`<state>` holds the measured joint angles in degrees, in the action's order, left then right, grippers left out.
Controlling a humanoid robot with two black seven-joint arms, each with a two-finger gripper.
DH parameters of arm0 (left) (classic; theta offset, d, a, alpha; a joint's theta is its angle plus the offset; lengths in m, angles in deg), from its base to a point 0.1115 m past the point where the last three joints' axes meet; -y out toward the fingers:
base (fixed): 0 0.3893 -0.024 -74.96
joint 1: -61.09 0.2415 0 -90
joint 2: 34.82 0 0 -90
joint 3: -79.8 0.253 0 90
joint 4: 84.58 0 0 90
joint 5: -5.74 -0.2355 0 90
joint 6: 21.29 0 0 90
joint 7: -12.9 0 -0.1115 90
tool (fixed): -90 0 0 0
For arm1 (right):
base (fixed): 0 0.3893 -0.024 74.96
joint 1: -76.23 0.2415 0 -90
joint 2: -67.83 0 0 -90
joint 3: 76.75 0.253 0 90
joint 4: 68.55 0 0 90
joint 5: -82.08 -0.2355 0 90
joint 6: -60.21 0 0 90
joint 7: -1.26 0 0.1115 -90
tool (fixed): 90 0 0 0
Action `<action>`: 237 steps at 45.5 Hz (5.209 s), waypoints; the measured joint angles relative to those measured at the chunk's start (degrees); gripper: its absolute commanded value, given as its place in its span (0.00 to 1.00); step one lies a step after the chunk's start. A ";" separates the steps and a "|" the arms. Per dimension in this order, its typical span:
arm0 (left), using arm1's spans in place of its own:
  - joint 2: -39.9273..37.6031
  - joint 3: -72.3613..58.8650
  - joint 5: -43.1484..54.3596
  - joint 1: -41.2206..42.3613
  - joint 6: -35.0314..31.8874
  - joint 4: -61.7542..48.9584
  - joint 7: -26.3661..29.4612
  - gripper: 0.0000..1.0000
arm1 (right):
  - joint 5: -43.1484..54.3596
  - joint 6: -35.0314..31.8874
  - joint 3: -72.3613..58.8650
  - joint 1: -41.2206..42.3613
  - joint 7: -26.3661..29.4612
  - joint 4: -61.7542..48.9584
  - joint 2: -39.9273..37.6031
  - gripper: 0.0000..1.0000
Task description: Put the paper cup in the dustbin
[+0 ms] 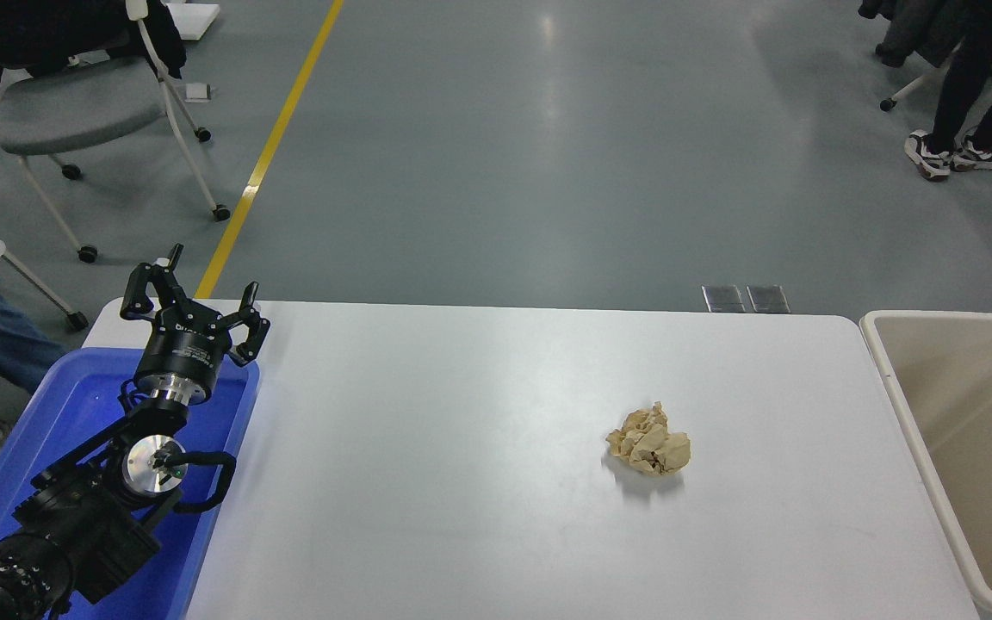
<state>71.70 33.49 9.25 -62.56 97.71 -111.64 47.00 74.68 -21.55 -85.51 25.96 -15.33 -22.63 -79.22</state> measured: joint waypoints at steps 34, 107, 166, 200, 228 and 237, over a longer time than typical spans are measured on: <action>-0.04 0.00 0.00 0.00 0.00 0.00 0.07 1.00 | -3.48 -2.02 19.63 -9.72 0.95 -34.50 25.21 0.00; -0.01 0.01 0.01 0.00 0.00 0.00 0.00 1.00 | -2.63 -4.57 22.81 -7.24 0.85 -37.96 27.66 0.99; 0.00 0.02 0.00 0.02 0.00 0.00 0.00 1.00 | 15.27 -7.34 63.26 -11.32 -3.37 10.33 22.31 0.99; 0.00 0.05 0.01 0.01 0.00 0.00 0.01 1.00 | 25.92 -7.30 67.68 -12.60 -10.06 4.10 36.36 0.99; -0.01 0.02 0.01 0.00 0.00 0.00 0.01 1.00 | 26.15 -7.69 61.45 -10.52 -10.35 0.79 36.47 0.99; -0.01 0.05 0.01 0.00 0.00 0.00 0.01 1.00 | 25.98 -7.89 60.02 -10.20 -10.32 -0.27 36.63 0.99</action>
<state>71.69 33.54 9.26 -62.56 97.72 -111.64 47.01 100.66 -29.44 -25.49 15.76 -25.65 -22.91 -42.59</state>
